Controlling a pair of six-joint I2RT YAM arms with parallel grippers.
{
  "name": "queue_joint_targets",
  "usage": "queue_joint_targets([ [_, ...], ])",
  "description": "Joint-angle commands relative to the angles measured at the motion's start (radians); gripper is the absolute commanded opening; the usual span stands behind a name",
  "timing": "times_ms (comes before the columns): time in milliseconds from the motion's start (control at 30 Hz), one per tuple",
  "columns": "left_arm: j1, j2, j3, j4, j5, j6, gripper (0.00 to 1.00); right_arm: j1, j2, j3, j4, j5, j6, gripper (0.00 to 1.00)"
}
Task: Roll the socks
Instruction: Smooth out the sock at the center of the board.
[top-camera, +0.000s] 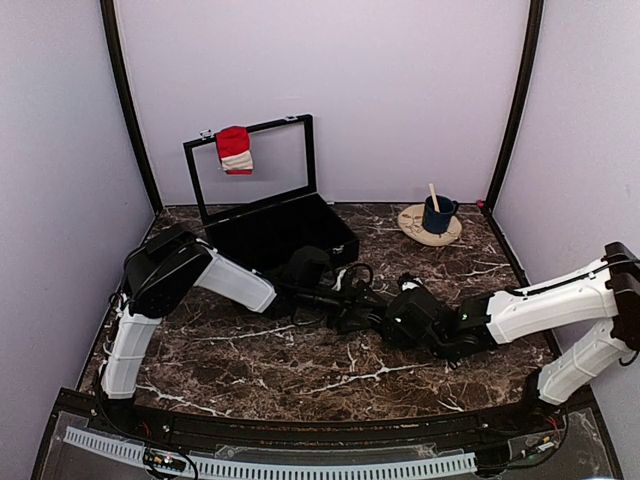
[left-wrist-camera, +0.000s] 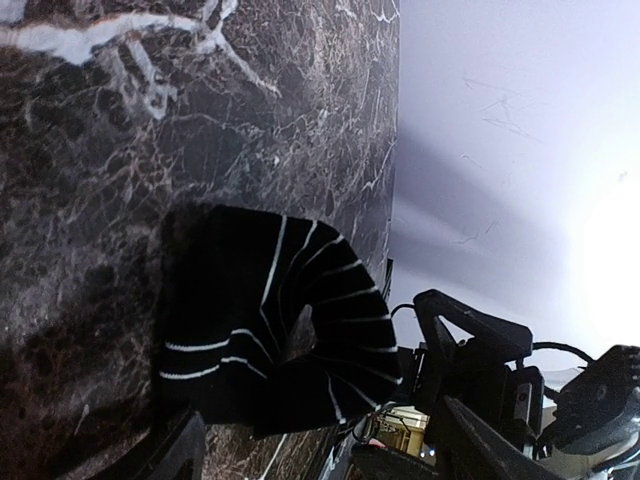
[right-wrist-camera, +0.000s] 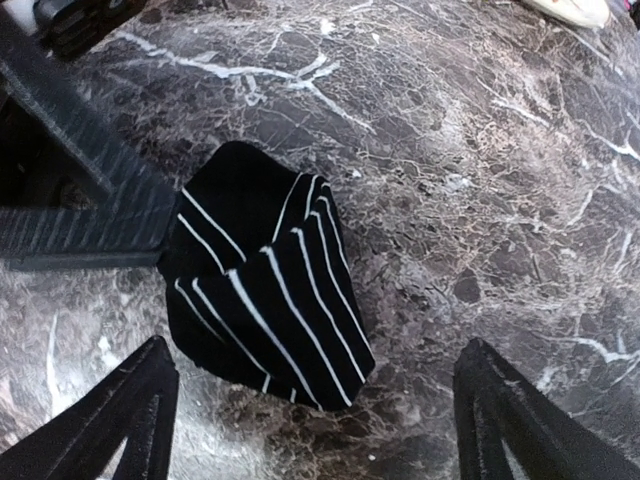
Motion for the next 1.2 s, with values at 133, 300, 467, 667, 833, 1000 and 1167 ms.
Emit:
queue_joint_targets([
  [133, 0.007, -0.058, -0.017, 0.019, -0.019, -0.014, 0.81, -0.073, 0.039, -0.002, 0.111, -0.128, -0.09, 0.38],
  [300, 0.007, -0.056, -0.019, 0.01, -0.029, -0.014, 0.81, -0.106, 0.054, 0.002, 0.117, -0.151, -0.109, 0.18],
  [467, 0.007, -0.057, -0.023, -0.005, -0.034, -0.009, 0.81, -0.14, 0.015, -0.016, 0.119, -0.167, -0.117, 0.0],
  [667, 0.007, -0.056, -0.035, -0.016, -0.041, -0.003, 0.81, -0.2, -0.067, -0.039, 0.116, -0.219, -0.124, 0.0],
  [833, 0.007, -0.057, -0.038, -0.02, -0.042, -0.003, 0.81, -0.255, -0.084, -0.052, 0.117, -0.272, -0.156, 0.0],
  [1000, 0.007, -0.058, -0.036, -0.021, -0.045, -0.002, 0.81, -0.256, -0.077, -0.029, 0.153, -0.541, -0.211, 0.23],
  [1167, 0.009, -0.057, -0.033, -0.027, -0.051, -0.002, 0.81, -0.24, -0.029, -0.042, 0.193, -0.637, -0.161, 0.4],
])
